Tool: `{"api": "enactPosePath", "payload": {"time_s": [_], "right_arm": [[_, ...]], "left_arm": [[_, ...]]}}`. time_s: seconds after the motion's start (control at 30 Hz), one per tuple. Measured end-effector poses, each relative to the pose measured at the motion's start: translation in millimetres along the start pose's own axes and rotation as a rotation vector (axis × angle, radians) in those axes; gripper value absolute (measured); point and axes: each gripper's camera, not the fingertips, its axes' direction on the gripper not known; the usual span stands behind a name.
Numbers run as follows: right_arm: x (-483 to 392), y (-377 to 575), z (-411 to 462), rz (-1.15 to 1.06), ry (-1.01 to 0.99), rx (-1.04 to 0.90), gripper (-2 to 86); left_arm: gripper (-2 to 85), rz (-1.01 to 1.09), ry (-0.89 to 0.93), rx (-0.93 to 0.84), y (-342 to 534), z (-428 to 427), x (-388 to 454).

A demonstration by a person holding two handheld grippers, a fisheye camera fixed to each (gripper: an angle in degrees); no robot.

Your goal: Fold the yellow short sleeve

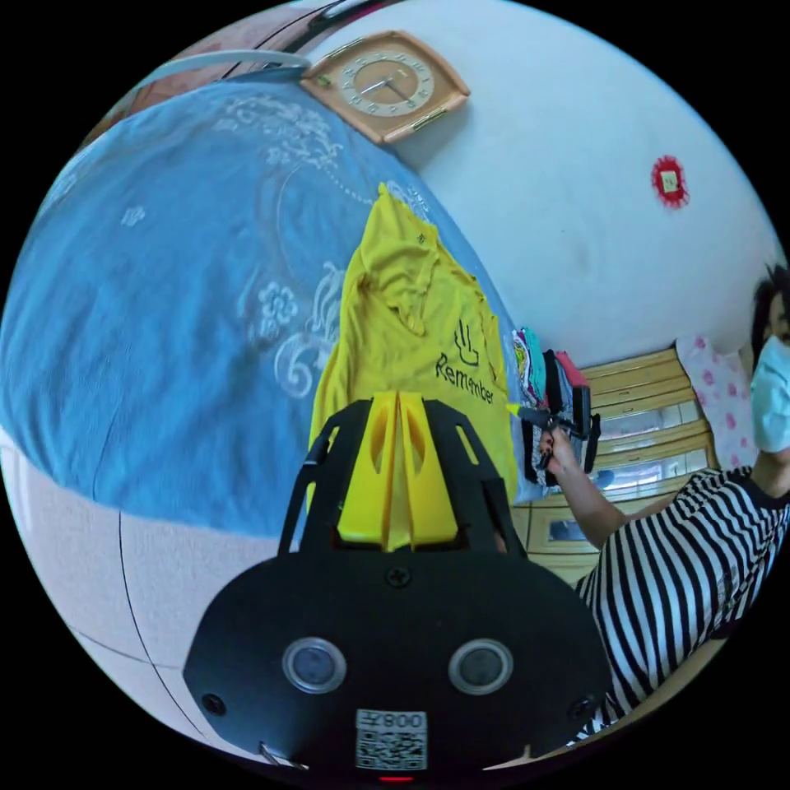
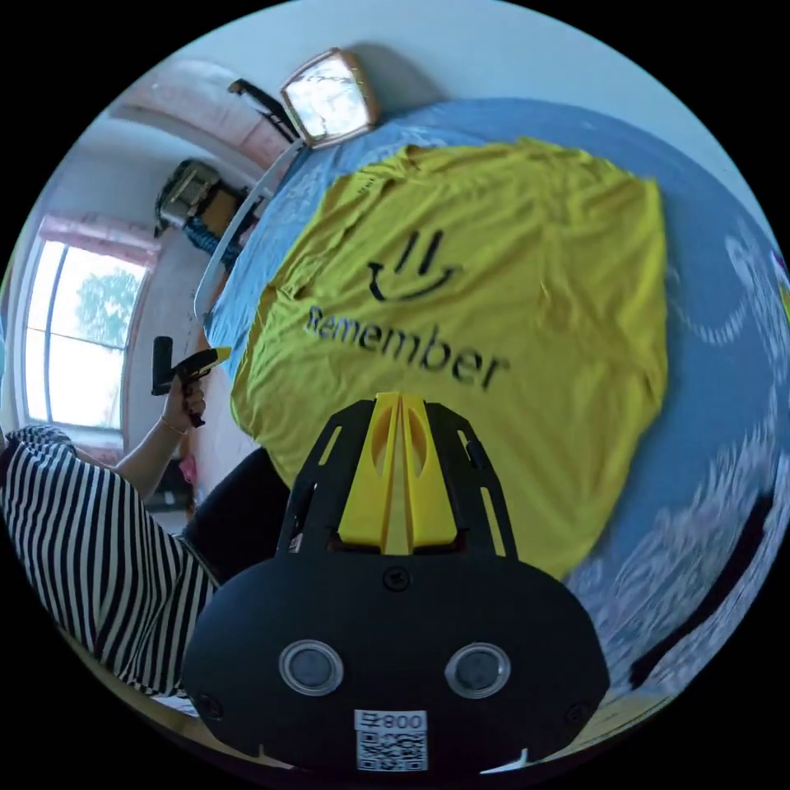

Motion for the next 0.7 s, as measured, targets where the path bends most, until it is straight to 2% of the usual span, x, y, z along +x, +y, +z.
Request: {"api": "enactPosePath", "payload": {"time_s": [0.13,0.3,0.43,0.53,0.7], "right_arm": [[40.1,134.9,-29.5,0.237,-0.07,0.05,0.9],[78.3,258.2,-40.5,0.408,-0.124,0.094,4.2],[115.5,351.9,-40.3,0.567,-0.224,0.16,7.4],[134.8,409.1,-42.5,0.638,-0.273,0.203,8.7],[154.3,471.0,-41.1,0.671,-0.252,0.176,10.1]], "left_arm": [[2.6,-0.073,-0.024,-0.084,34.2,-30.5,-9.7],[8.3,-0.116,-0.076,-0.157,64.2,-60.5,-24.0],[11.6,-0.191,-0.011,-0.194,84.8,-69.4,-49.7],[12.3,-0.268,0.091,-0.158,97.7,-75.8,-66.4],[12.8,-0.327,0.134,-0.172,111.7,-83.3,-79.4]]}}
